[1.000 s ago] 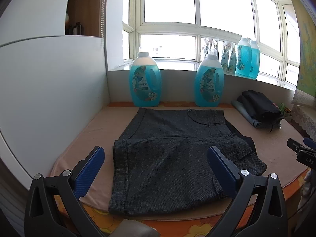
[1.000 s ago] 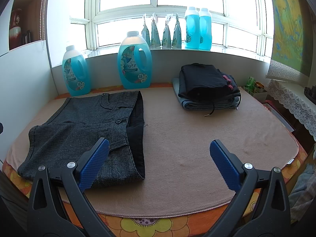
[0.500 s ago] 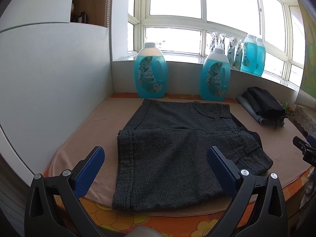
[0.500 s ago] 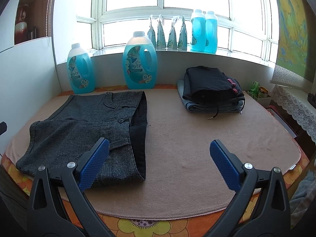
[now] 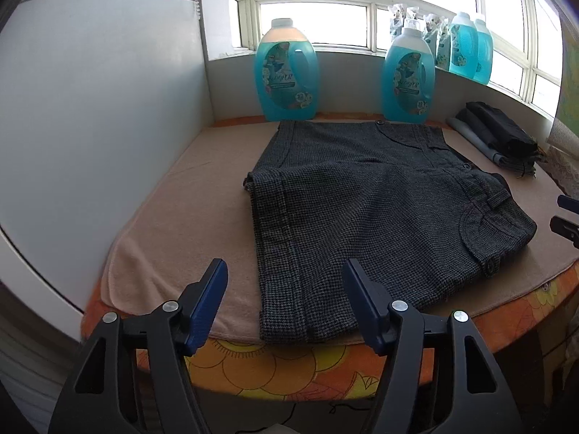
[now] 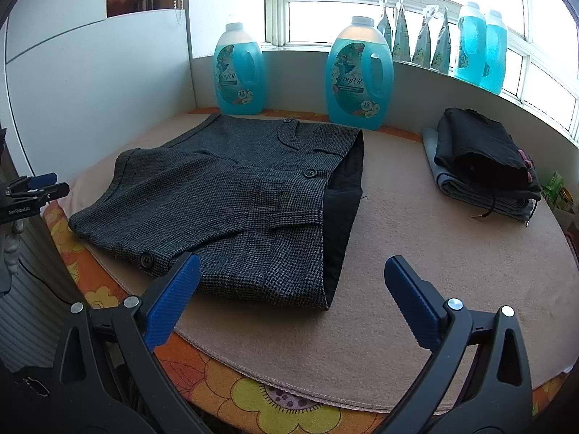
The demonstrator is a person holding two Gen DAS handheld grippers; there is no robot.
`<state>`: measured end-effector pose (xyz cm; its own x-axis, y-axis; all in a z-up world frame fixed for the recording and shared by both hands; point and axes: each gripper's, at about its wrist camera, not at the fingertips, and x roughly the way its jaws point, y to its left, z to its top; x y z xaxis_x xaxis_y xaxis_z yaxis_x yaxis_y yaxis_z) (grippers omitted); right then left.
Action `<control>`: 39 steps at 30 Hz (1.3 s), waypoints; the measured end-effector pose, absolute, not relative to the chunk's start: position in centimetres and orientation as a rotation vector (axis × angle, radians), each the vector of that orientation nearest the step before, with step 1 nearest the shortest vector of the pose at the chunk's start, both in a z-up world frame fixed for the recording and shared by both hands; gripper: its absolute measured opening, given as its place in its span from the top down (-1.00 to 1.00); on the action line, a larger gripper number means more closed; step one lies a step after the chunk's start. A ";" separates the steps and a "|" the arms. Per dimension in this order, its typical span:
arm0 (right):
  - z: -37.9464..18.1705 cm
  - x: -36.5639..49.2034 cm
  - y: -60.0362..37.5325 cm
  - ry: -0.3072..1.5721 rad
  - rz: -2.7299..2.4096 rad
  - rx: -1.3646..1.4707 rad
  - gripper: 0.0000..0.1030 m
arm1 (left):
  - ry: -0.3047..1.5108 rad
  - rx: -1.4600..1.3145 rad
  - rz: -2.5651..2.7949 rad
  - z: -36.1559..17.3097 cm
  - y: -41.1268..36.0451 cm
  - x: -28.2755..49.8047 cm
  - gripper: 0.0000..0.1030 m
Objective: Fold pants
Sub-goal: 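Grasp the trouser waistband with the right tool while the left tool grasps the hem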
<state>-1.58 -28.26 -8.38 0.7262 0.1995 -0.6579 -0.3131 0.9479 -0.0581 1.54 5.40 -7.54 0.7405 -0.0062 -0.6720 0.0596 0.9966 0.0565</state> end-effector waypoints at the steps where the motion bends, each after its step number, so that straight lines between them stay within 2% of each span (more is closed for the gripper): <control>1: -8.7 -1.4 -27.8 0.719 0.287 -0.211 -0.89 | 0.753 0.088 -0.046 -7.8 5.4 1.5 0.03; 4: -9.5 -1.2 -26.8 0.760 0.319 -0.285 -0.75 | 0.802 0.110 -0.092 -8.6 5.5 1.5 0.26; 8: -10.2 -1.3 -25.1 0.776 0.383 -0.388 -0.56 | 0.847 0.158 -0.158 -9.3 5.0 1.5 0.39; 18: -12.5 -0.1 -21.2 0.813 0.479 -0.607 -0.32 | 0.895 0.310 -0.291 -10.3 2.5 1.6 0.39; 26: -14.0 0.9 -19.9 0.848 0.528 -0.718 -0.31 | 0.920 0.307 -0.328 -10.9 2.1 2.8 0.39; 27: -14.1 1.0 -19.7 0.856 0.530 -0.728 -0.15 | 0.920 0.308 -0.333 -11.0 2.0 2.9 0.39; 28: -14.2 1.1 -19.6 0.869 0.535 -0.728 0.11 | 0.920 0.313 -0.336 -11.0 1.8 3.0 0.39; 30: -14.1 1.3 -19.4 0.871 0.542 -0.719 0.29 | 0.921 0.315 -0.344 -11.1 1.6 3.1 0.39; 31: -13.9 1.4 -19.4 0.867 0.538 -0.718 0.45 | 0.922 0.311 -0.355 -11.1 1.5 3.1 0.38; 34: -12.8 2.0 -19.3 0.855 0.539 -0.673 0.67 | 0.928 0.305 -0.379 -11.1 1.2 3.0 0.33; 36: -12.1 2.4 -19.4 0.844 0.534 -0.642 0.71 | 0.925 0.303 -0.392 -11.0 1.1 2.9 0.17; 39: -11.2 2.9 -19.3 0.825 0.520 -0.620 0.74 | 0.920 0.315 -0.407 -11.1 0.7 2.8 0.11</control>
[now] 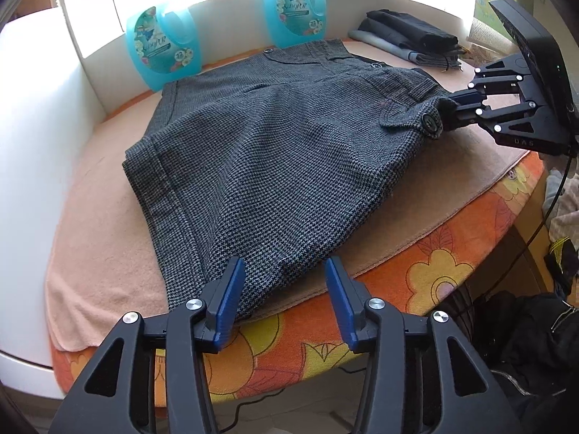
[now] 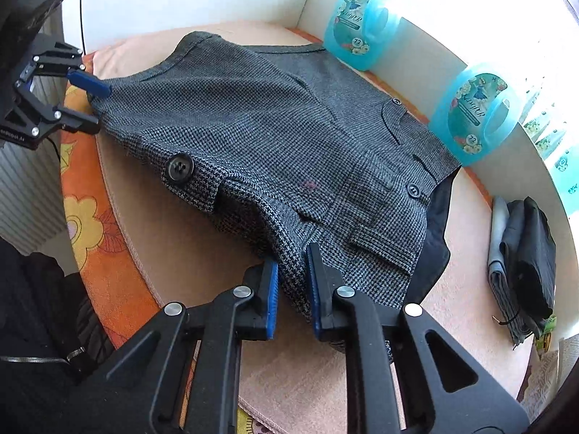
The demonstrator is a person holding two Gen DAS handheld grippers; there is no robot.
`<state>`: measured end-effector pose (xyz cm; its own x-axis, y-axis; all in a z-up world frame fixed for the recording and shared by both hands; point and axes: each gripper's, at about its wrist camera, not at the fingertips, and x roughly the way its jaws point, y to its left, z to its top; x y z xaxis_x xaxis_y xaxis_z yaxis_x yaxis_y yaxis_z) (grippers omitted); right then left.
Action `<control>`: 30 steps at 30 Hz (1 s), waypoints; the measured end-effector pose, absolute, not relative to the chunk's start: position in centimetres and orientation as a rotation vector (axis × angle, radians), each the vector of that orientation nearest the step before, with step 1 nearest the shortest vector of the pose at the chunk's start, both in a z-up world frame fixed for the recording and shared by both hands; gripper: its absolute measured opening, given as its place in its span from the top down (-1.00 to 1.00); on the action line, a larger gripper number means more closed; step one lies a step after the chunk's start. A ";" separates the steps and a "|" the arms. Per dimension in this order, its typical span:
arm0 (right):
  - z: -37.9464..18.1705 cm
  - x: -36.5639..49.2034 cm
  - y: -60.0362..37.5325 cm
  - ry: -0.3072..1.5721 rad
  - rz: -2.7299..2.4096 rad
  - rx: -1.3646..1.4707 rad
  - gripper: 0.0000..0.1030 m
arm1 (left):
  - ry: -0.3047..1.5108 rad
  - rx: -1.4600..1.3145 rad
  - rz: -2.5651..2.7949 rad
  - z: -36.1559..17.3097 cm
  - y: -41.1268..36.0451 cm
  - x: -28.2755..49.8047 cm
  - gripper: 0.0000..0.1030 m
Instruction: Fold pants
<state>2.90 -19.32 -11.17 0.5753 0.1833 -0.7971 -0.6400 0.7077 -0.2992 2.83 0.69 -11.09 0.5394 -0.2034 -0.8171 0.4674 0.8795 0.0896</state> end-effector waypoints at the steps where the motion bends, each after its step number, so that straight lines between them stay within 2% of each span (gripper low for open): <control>1: -10.9 3.1 -19.3 0.821 0.517 -0.614 0.74 | 0.917 0.330 -0.400 -11.2 0.5 2.8 0.11; 9: -8.6 4.0 -19.7 0.780 0.503 -0.559 0.75 | 0.919 0.335 -0.368 -11.9 -0.1 3.9 0.12; 13: -8.1 4.0 -19.8 0.767 0.497 -0.551 0.75 | 0.916 0.291 -0.360 -11.9 0.0 4.5 0.75; 14: -8.1 3.9 -19.8 0.765 0.495 -0.548 0.75 | 0.908 0.278 -0.361 -11.7 0.1 4.5 0.81; 17: -8.1 3.5 -19.8 0.755 0.491 -0.542 0.75 | 0.873 0.262 -0.339 -11.0 0.3 4.6 0.87; 30: -4.8 4.3 -20.0 0.652 0.420 -0.478 0.75 | 0.646 0.161 -0.272 -4.8 1.8 7.5 0.91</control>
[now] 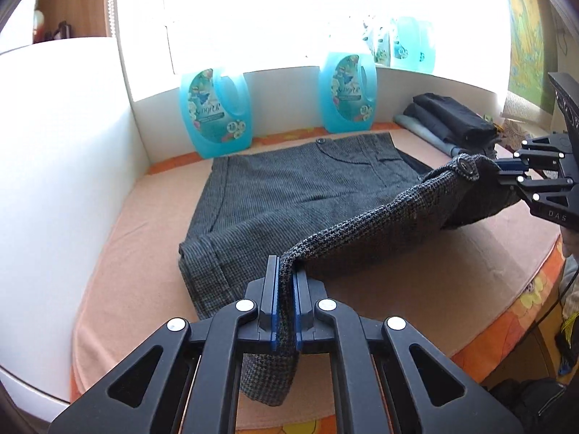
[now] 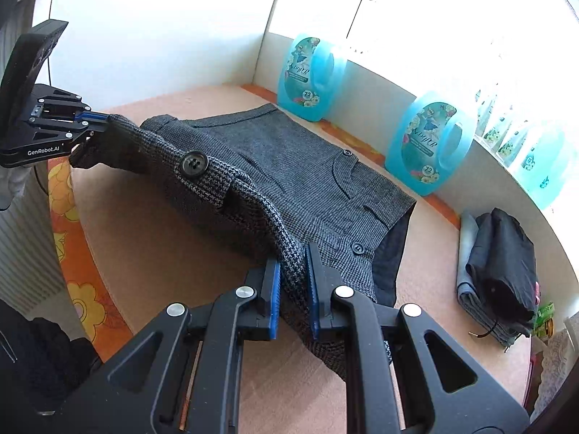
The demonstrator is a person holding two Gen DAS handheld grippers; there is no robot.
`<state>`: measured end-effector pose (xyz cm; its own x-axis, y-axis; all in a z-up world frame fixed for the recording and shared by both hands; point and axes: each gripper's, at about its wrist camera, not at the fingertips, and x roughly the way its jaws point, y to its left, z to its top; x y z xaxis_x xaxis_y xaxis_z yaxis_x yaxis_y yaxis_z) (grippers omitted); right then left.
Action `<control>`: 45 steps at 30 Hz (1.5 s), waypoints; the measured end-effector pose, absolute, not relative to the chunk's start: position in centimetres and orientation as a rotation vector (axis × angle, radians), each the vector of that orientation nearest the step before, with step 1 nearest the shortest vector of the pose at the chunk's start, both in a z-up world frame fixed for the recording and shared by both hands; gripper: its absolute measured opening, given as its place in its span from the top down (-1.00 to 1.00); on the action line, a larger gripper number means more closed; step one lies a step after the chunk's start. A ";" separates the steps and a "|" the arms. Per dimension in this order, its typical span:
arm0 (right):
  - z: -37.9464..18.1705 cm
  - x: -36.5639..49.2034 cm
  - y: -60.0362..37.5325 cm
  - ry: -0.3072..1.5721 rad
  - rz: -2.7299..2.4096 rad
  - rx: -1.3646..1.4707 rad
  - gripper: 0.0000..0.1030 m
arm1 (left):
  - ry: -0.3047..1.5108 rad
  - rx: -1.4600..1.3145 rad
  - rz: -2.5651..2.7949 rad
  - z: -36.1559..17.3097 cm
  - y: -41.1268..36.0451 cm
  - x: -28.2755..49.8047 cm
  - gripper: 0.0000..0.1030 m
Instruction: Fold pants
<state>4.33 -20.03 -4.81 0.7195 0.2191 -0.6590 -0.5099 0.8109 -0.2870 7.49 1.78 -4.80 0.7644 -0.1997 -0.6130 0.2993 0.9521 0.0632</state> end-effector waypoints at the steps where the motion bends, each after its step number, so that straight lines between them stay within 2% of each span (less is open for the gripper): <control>1: -4.4 4.7 -20.1 0.642 0.411 -0.473 0.75 | 0.628 0.150 -0.271 -4.2 1.8 8.1 0.91; 12: -0.3 11.3 -20.1 0.579 0.334 -0.462 0.76 | 0.507 0.105 -0.232 -0.4 1.6 15.3 0.93; 19: 0.2 17.6 -19.8 0.599 0.310 -0.447 0.76 | 0.482 0.026 -0.187 -0.3 1.8 20.9 0.98; 24: -0.8 22.7 -20.3 0.660 0.304 -0.419 0.76 | 0.490 0.049 -0.171 -0.4 1.3 25.7 0.99; 31: -5.8 28.9 -21.6 0.815 0.276 -0.410 0.76 | 0.576 0.067 -0.207 -2.0 3.4 28.1 0.97; 33: -7.4 29.8 -21.8 0.856 0.274 -0.412 0.76 | 0.627 0.061 -0.215 -3.0 4.5 28.5 0.79; 35: -8.8 30.2 -21.8 0.877 0.268 -0.428 0.76 | 0.692 0.060 -0.236 -4.3 5.2 28.9 0.09; 36: -9.2 30.3 -21.9 0.884 0.268 -0.431 0.76 | 0.718 0.066 -0.249 -4.9 5.4 29.3 0.03; 41: -10.3 30.4 -22.1 0.895 0.263 -0.424 0.76 | 0.884 0.087 -0.296 -8.9 4.9 31.8 0.03; 45: -10.6 30.2 -22.0 0.898 0.263 -0.430 0.76 | 0.947 0.159 -0.321 -11.3 2.9 32.3 0.03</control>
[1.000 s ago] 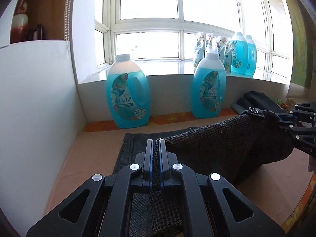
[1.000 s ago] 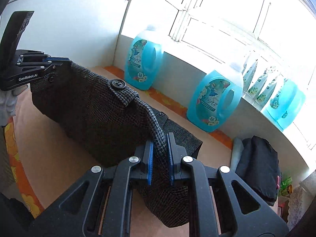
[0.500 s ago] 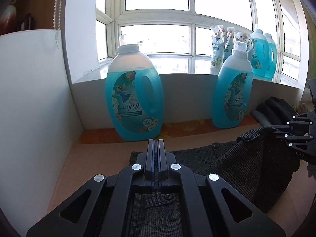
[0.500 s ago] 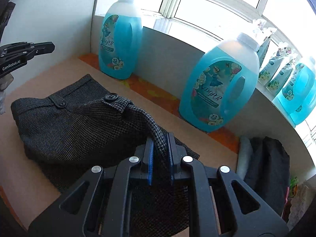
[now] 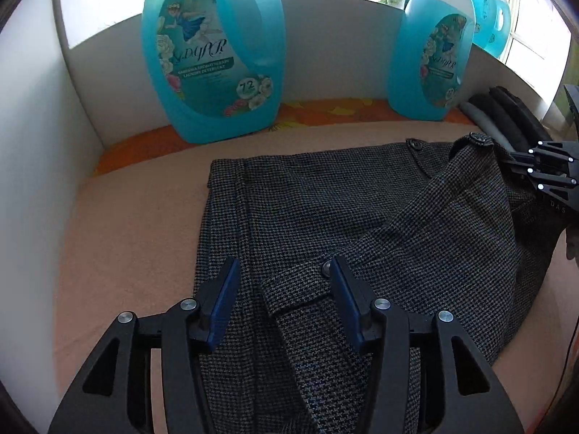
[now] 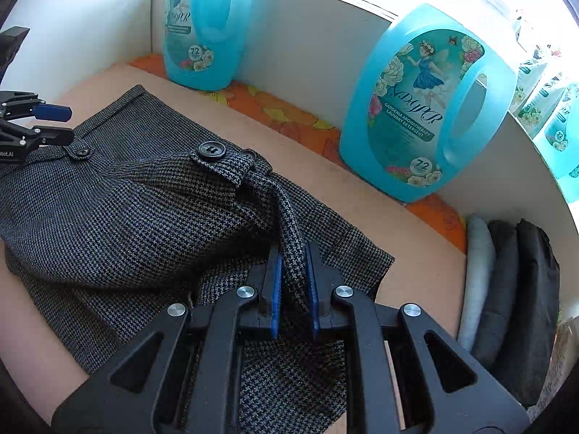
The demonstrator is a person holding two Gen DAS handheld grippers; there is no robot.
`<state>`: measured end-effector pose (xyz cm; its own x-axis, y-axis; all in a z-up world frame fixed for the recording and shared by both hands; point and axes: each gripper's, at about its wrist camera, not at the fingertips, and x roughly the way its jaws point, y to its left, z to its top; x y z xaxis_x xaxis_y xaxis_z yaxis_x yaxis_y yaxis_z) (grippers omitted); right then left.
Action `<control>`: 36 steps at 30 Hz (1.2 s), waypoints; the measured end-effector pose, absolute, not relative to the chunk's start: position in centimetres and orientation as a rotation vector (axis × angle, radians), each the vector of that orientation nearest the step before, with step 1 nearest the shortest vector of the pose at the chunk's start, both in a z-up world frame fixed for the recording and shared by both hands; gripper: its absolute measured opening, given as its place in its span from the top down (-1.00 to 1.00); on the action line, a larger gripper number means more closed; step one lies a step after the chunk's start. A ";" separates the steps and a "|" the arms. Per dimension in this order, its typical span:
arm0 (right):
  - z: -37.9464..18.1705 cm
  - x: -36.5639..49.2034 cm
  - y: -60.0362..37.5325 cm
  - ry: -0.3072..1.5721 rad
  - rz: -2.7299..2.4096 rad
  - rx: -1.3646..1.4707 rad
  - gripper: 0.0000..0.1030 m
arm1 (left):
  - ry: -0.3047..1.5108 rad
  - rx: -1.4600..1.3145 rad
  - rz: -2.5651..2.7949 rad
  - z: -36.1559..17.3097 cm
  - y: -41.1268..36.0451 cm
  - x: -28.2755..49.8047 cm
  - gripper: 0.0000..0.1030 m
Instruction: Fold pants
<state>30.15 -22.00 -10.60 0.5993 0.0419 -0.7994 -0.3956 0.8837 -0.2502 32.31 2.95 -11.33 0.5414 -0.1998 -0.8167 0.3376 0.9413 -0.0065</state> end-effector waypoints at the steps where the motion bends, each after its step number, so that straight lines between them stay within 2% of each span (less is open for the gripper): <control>1: -10.6 30.0 -21.9 0.899 0.263 -0.433 0.76 | 0.961 0.186 -0.324 -12.0 2.5 32.2 0.03; 6: -10.7 30.1 -21.9 0.902 0.264 -0.429 0.76 | 0.922 0.287 -0.322 -12.9 0.9 30.8 0.05; 7: -10.8 30.1 -21.9 0.902 0.262 -0.426 0.76 | 0.916 0.286 -0.319 -12.9 0.8 30.5 0.15; 8: -10.7 30.0 -21.8 0.901 0.261 -0.424 0.76 | 0.903 0.296 -0.300 -12.8 0.7 30.2 0.40; 9: -10.7 29.9 -21.8 0.899 0.260 -0.423 0.76 | 0.887 0.307 -0.286 -12.6 0.6 29.9 0.43; 10: -10.6 29.9 -21.7 0.897 0.260 -0.423 0.76 | 0.876 0.310 -0.284 -12.4 0.6 29.4 0.56; 11: -10.5 29.8 -21.7 0.896 0.260 -0.422 0.76 | 0.849 0.326 -0.267 -12.0 0.5 28.9 0.83; 17: -8.9 28.7 -21.9 0.865 0.263 -0.417 0.76 | 0.756 0.309 -0.257 -8.9 1.4 27.7 0.84; 26: -6.3 29.6 -21.1 0.822 0.251 -0.423 0.76 | 0.638 0.256 -0.173 -3.8 2.9 32.8 0.84; 31: -7.2 32.1 -20.7 0.846 0.240 -0.449 0.76 | 0.632 0.329 -0.133 -4.6 1.4 36.1 0.85; 36: -9.4 35.3 -21.3 0.926 0.278 -0.464 0.74 | 0.689 0.326 -0.117 -7.5 1.1 39.5 0.85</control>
